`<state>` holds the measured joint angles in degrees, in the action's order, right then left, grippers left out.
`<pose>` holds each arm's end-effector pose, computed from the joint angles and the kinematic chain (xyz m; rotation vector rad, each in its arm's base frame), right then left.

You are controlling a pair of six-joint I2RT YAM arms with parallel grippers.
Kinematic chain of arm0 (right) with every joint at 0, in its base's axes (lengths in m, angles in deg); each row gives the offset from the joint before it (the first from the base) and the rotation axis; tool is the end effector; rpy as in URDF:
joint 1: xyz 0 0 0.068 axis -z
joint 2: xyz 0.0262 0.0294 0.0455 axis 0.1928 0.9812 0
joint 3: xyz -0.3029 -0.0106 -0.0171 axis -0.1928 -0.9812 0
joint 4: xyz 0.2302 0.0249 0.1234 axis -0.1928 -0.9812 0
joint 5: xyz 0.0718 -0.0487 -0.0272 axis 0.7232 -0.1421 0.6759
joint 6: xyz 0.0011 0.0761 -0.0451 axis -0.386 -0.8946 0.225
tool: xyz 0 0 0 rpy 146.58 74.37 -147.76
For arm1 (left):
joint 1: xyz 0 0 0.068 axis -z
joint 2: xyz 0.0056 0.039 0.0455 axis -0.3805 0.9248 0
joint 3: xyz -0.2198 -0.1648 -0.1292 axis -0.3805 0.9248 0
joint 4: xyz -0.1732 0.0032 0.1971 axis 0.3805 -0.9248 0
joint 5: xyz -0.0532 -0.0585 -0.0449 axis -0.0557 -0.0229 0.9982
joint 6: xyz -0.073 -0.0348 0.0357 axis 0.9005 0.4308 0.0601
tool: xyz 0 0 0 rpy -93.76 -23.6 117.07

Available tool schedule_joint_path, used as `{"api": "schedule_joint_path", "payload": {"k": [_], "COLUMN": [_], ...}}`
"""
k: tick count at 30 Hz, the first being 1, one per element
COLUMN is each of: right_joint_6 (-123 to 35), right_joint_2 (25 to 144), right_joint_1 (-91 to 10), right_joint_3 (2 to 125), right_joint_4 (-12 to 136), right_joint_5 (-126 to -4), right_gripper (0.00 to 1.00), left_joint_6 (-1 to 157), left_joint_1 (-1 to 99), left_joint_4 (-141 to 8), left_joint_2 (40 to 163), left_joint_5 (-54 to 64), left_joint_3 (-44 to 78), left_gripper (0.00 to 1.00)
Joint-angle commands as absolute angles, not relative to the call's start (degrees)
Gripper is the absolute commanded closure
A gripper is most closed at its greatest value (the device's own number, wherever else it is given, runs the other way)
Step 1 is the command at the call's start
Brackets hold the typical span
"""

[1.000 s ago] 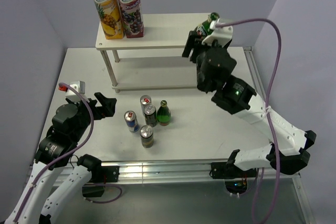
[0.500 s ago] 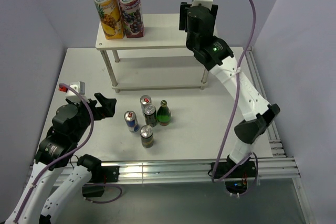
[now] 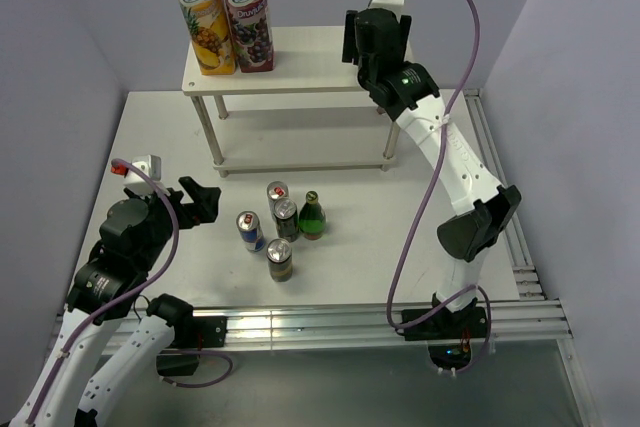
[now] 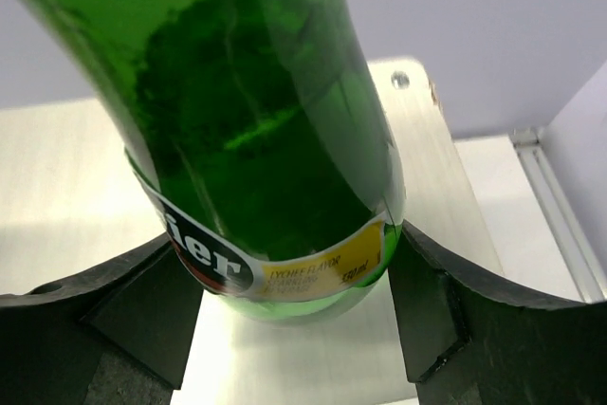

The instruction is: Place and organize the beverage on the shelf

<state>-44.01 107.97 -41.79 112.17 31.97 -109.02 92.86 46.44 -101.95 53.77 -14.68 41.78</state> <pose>0.4030 0.1842 0.5119 0.0984 1.7264 -0.0875 0.1130 -0.0332 0.3542 -0.1853 1.8244 -0.4457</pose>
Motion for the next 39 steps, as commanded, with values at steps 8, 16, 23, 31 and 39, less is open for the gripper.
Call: {"api": "schedule_joint_path", "payload": {"k": [8, 16, 23, 31, 39], "right_joint_6": [-49.1, -50.0, -50.0, -50.4, -50.9], "right_joint_2": [102.9, 104.0, 104.3, 102.7, 99.3], "right_joint_1": [-39.0, -39.1, -39.0, -39.0, -39.3], "right_joint_3": [104.6, 106.4, 107.5, 105.5, 103.1], "right_joint_4": [40.0, 37.1, 36.1, 36.5, 35.8], "right_joint_5": [-107.1, -107.2, -107.1, -106.1, -103.6], "right_gripper": [1.0, 0.7, 0.2, 0.0, 0.0], "left_joint_6": [93.0, 92.9, 92.7, 92.4, 92.3], "left_joint_1": [46.1, 46.0, 45.5, 44.5, 43.3], "left_joint_4": [-100.2, -100.1, -99.9, -99.7, -99.5], "left_joint_2": [53.8, 53.6, 53.7, 53.6, 53.4], "left_joint_5": [-15.0, -14.8, -14.1, -13.3, -12.4], "left_joint_3": [42.0, 42.0, 42.1, 42.1, 42.2], "left_gripper": [0.01, 0.01, 0.01, 0.01, 0.01]}}
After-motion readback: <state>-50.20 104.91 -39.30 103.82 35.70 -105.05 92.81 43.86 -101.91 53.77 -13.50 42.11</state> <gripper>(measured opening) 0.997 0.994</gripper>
